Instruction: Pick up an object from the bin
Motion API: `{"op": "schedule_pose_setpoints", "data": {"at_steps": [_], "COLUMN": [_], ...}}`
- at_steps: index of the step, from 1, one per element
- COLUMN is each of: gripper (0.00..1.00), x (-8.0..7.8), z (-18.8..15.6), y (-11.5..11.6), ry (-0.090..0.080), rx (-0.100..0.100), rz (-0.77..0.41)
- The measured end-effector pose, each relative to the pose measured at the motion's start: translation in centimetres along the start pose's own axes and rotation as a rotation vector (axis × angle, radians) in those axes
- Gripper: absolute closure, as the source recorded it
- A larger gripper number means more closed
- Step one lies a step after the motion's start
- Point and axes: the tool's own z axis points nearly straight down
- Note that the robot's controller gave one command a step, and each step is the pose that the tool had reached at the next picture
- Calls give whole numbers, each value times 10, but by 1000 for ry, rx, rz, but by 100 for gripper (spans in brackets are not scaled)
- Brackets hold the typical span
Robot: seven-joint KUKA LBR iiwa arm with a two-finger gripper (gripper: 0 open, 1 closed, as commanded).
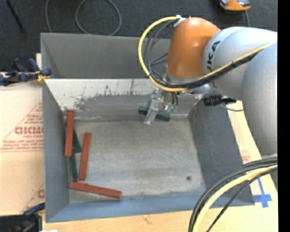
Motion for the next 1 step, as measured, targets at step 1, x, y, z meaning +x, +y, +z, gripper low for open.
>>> {"op": "schedule_pose_setpoints", "data": {"at_steps": [1], "gripper": [100], "x": [-2], "z": [-17], "y": [0], "ry": [1], "rx": [1], "rz": [-2]}}
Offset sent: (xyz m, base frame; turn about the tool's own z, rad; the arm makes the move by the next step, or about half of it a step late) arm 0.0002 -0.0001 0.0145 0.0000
